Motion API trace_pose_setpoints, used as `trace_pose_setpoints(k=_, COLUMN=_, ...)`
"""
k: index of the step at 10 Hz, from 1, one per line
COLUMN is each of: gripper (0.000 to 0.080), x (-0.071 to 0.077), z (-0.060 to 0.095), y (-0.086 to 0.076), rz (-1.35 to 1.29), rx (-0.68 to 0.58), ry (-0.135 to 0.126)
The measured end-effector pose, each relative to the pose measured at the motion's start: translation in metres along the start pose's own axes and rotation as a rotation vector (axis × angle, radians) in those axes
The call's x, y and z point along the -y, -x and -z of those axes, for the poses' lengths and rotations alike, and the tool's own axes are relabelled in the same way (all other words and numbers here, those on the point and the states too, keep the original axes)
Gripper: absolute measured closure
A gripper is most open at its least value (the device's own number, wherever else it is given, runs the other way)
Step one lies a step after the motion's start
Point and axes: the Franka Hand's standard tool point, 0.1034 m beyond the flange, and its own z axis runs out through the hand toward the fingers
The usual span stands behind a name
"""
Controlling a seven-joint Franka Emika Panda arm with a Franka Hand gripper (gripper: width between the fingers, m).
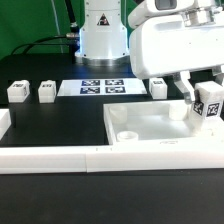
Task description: Assemble square table
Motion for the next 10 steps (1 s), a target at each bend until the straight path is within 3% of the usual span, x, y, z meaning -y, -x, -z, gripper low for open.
trace_pose_setpoints(k=1, gripper=0.0169, x=0.0, z=0.0, y=0.0, rz=0.0, rx=0.0, ry=0.0)
trace_pose_setpoints(k=2, gripper=0.0155, x=0.0, z=0.0, y=0.0, rz=0.0, rx=0.0, ry=0.0)
trace_pose_setpoints(k=8, gripper=0.015, x=0.0, z=0.0, y=0.0, rz=-0.007, rx=0.012, ry=-0.003)
trace_pose_setpoints(k=9, gripper=0.015, x=0.005, z=0.002, y=0.001, rz=-0.062, rx=0.118, ry=-0.021)
trace_pose_setpoints(k=10, gripper=0.015, x=0.006, z=0.005, y=-0.01, rz=-0.074, rx=0.119, ry=-0.018)
